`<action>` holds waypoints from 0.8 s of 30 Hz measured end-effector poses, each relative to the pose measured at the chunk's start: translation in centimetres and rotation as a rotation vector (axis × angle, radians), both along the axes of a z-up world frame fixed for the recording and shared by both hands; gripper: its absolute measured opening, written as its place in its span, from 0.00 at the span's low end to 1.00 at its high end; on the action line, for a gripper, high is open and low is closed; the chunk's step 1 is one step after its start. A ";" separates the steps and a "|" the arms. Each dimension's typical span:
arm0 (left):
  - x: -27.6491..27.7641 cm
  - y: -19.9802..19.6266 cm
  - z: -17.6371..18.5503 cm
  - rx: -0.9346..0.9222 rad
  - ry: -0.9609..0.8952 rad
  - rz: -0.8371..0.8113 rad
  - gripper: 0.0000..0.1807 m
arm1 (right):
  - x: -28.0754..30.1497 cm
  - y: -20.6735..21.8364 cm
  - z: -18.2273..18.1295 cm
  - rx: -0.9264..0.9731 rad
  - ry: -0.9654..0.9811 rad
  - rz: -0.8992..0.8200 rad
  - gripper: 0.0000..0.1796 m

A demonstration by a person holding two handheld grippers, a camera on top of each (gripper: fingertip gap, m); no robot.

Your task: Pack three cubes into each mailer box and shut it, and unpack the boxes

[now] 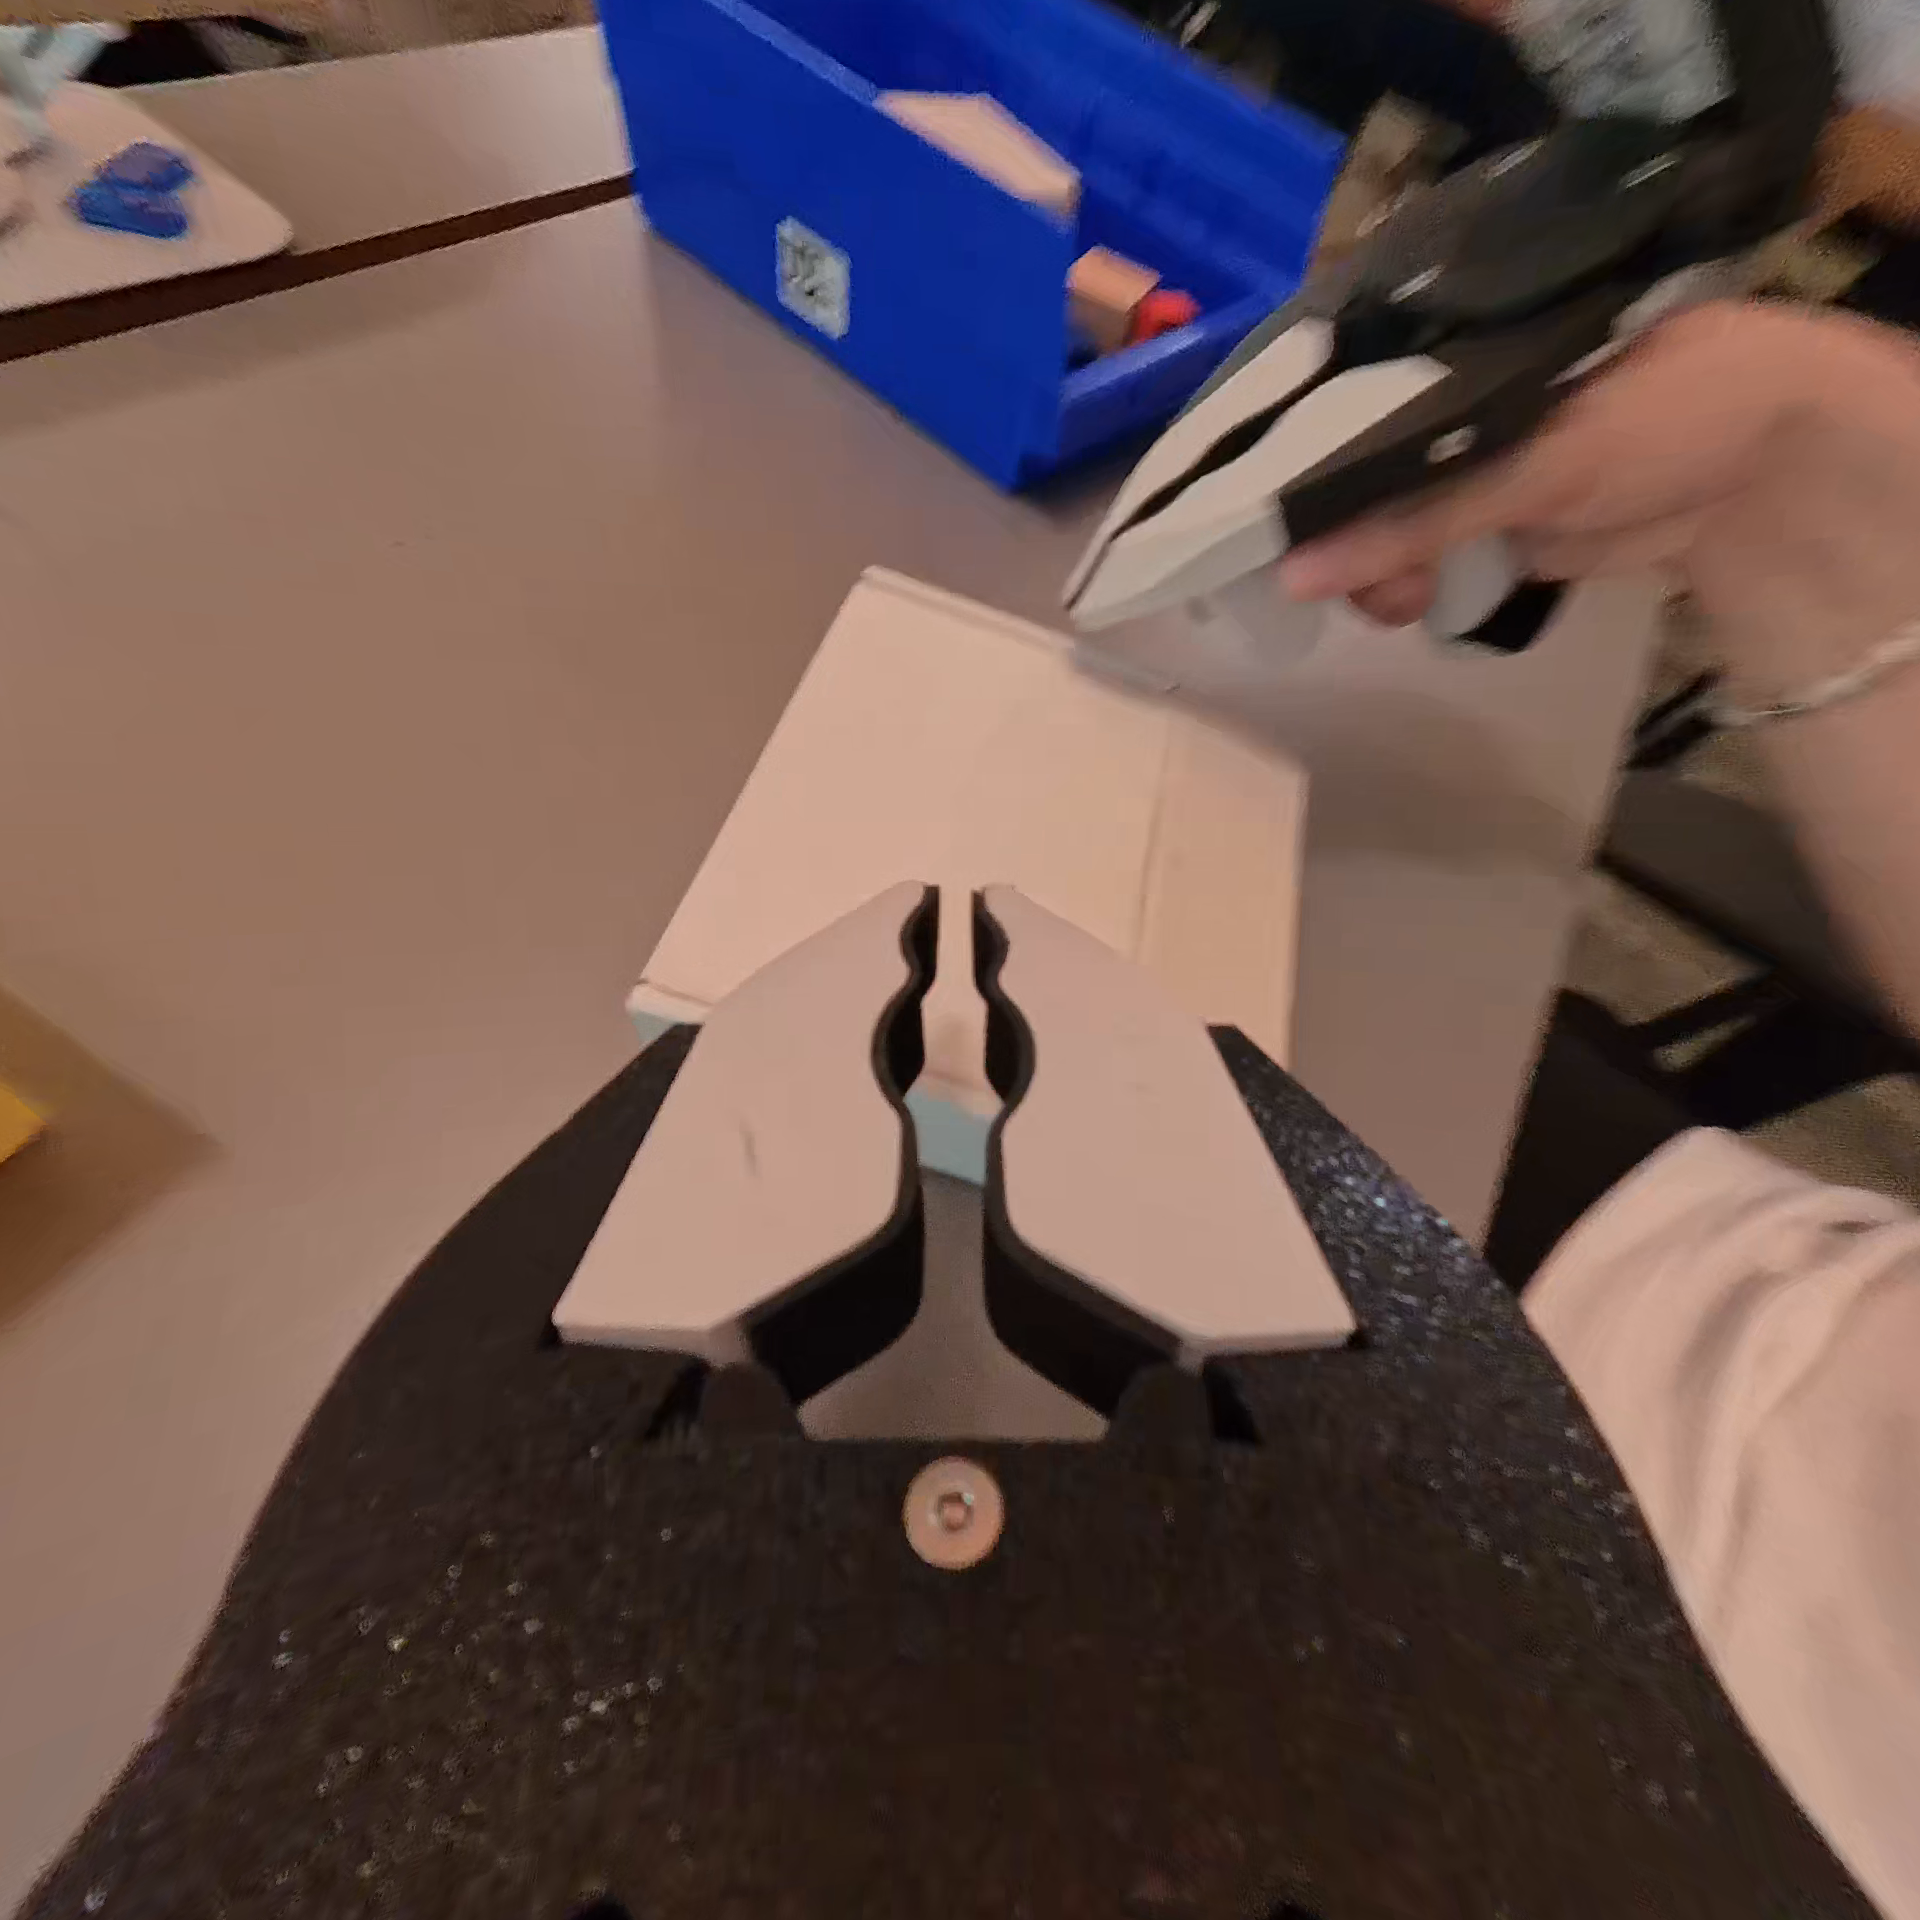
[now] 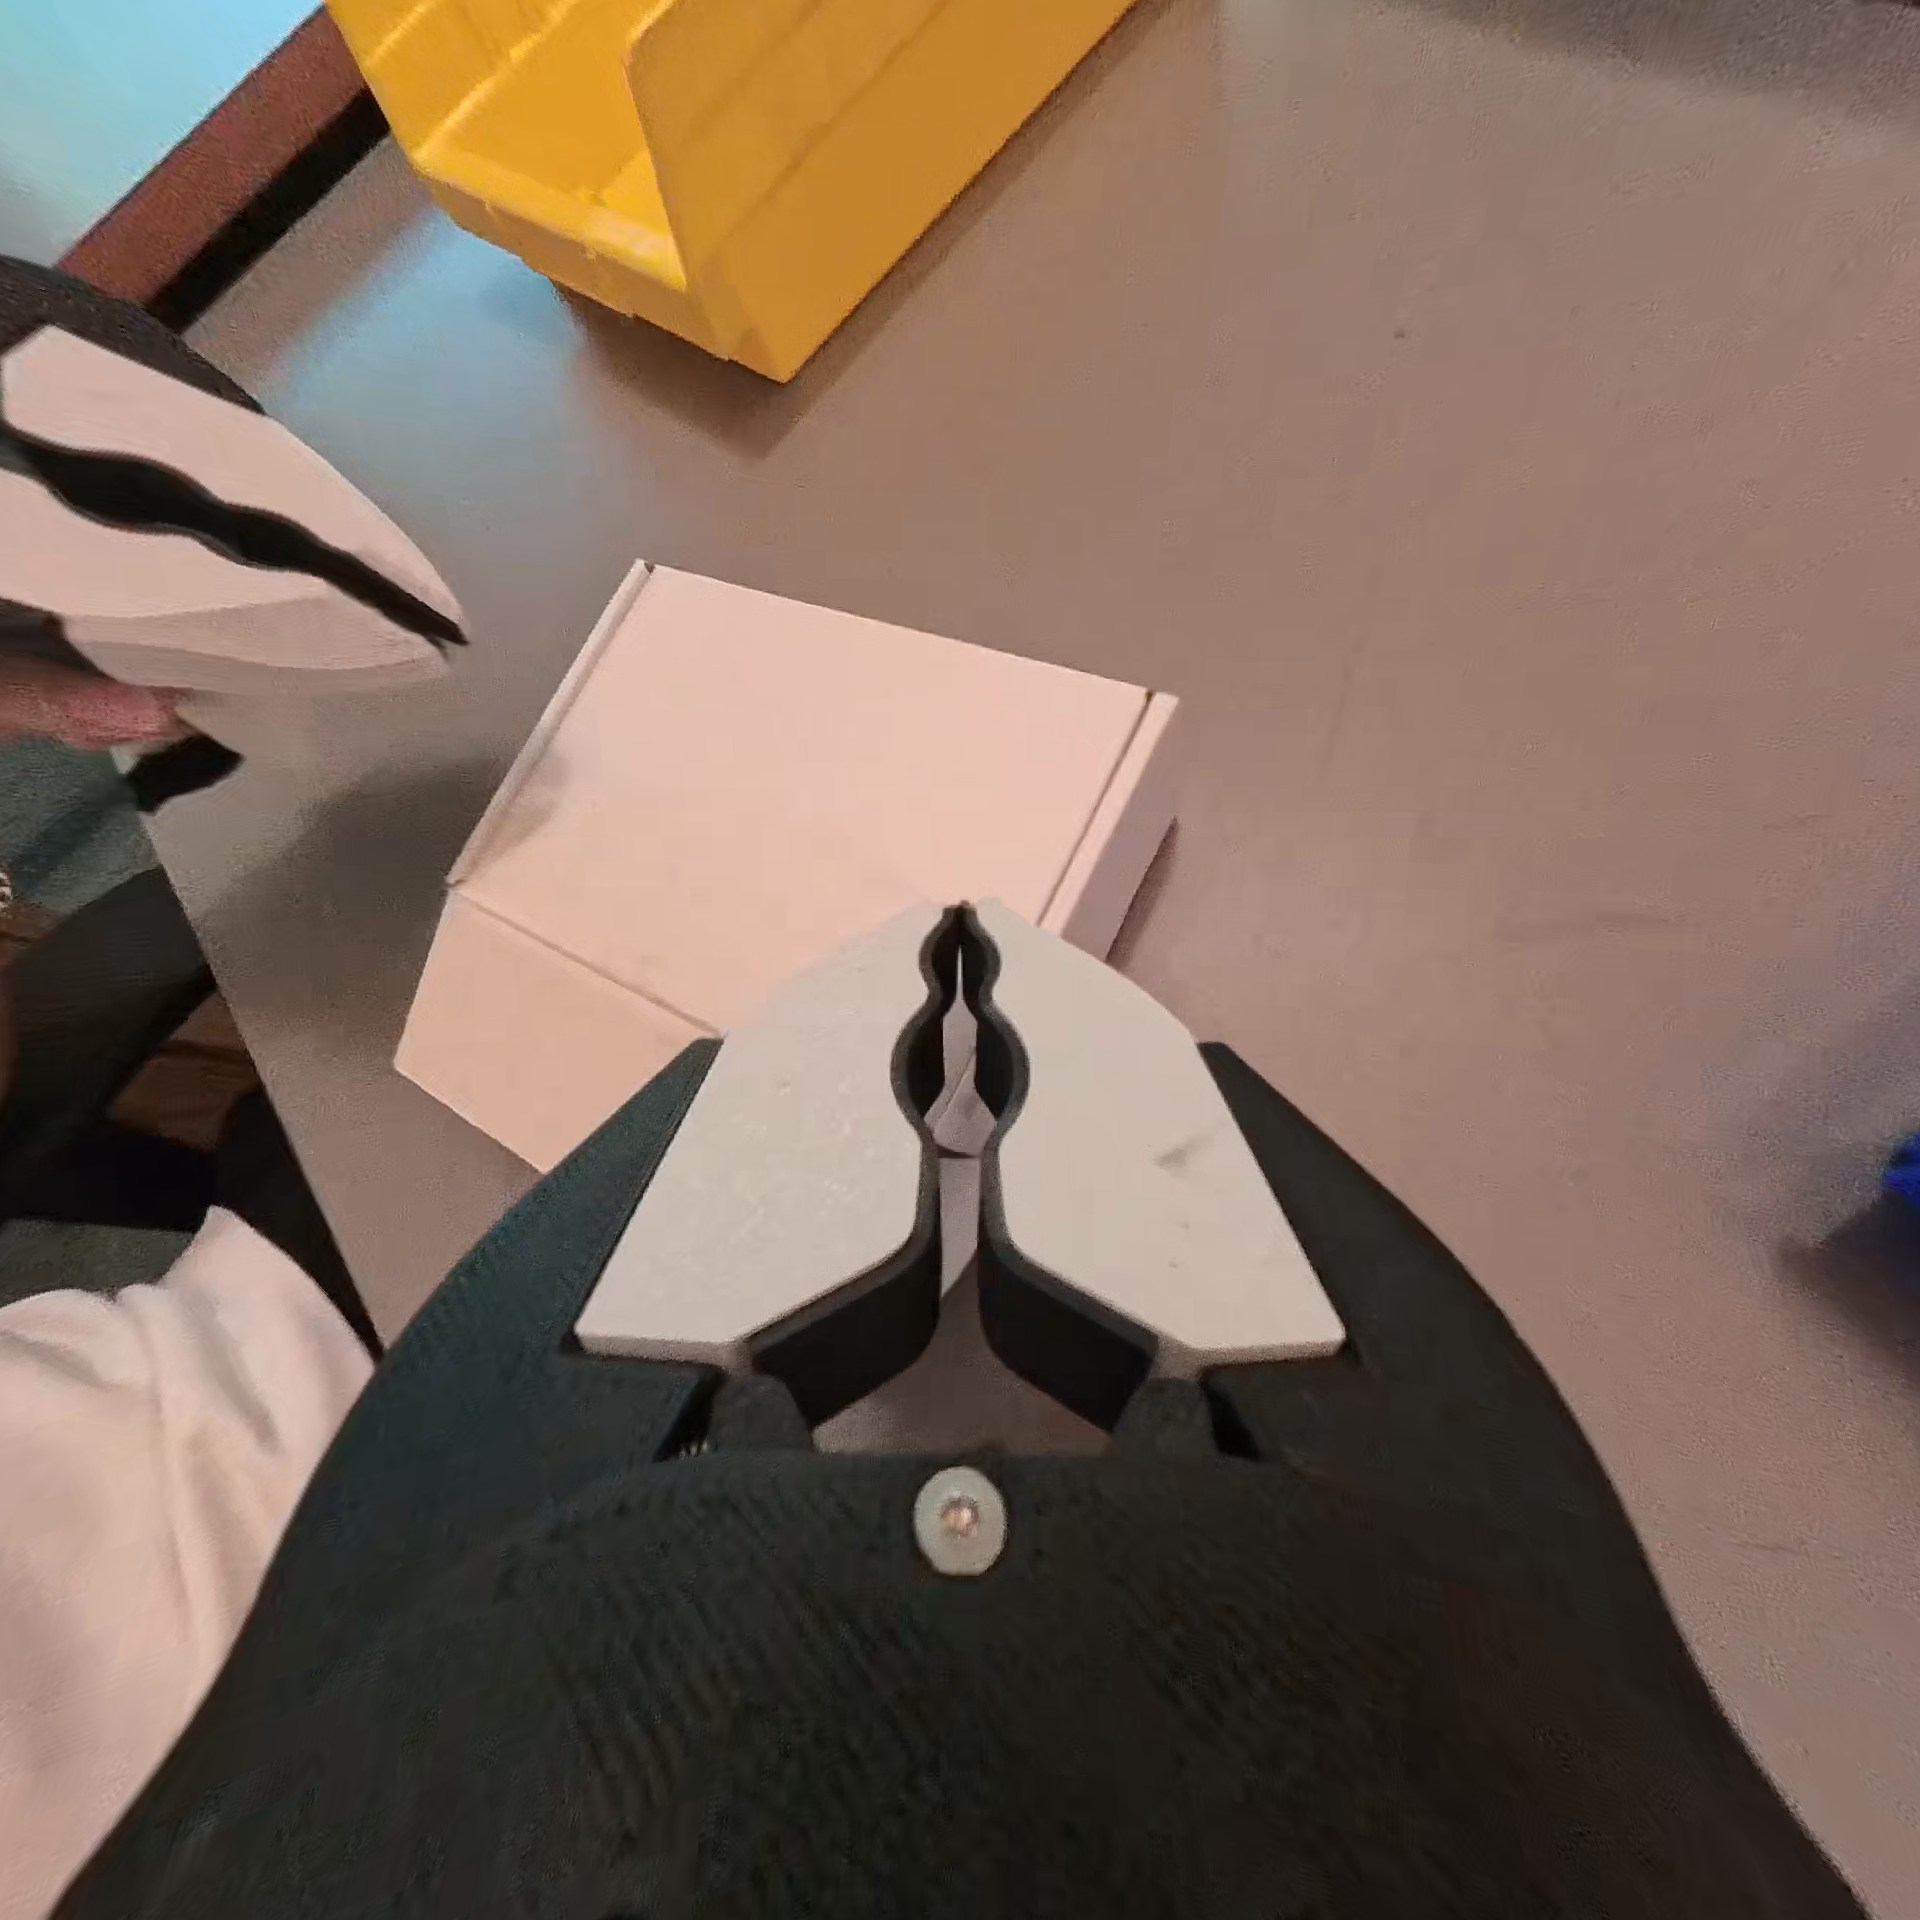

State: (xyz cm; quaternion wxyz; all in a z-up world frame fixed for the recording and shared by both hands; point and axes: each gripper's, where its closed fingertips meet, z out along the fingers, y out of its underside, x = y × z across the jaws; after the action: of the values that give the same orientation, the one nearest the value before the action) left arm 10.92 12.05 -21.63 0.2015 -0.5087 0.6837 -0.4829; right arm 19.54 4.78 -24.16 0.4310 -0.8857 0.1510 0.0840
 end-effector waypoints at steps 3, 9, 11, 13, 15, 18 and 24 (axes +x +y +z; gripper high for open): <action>-0.6 -0.9 1.4 -0.150 -0.072 -0.123 0.17 | -0.7 -0.3 -1.5 -0.071 0.170 0.060 0.00; -1.2 1.7 1.3 0.269 -0.358 -0.148 0.44 | -0.2 -0.6 -1.3 -0.043 0.324 0.110 0.00; -1.3 2.2 0.9 0.492 -0.440 -0.150 0.48 | 0.2 -0.7 -1.3 -0.052 0.350 0.112 0.00; -1.1 2.3 0.9 0.657 -0.495 -0.144 0.51 | 0.4 -0.7 -1.3 -0.059 0.347 0.127 0.00; -0.6 1.9 0.5 0.802 -0.499 -0.149 0.52 | 0.5 -0.5 -1.3 -0.059 0.347 0.138 0.00; -0.1 1.3 -1.3 0.991 -0.456 -0.198 0.53 | 0.8 -0.4 -1.3 -0.068 0.306 0.148 0.00; 0.8 -1.2 -2.2 1.156 -0.494 -0.244 0.55 | 1.8 -0.5 -1.6 -0.080 0.220 0.106 0.00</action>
State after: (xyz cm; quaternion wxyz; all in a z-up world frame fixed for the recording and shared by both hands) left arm 11.71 10.81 -23.79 0.5385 -0.1099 0.8202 -0.1587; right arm 21.31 4.24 -25.78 0.3710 -0.8944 0.1534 0.1971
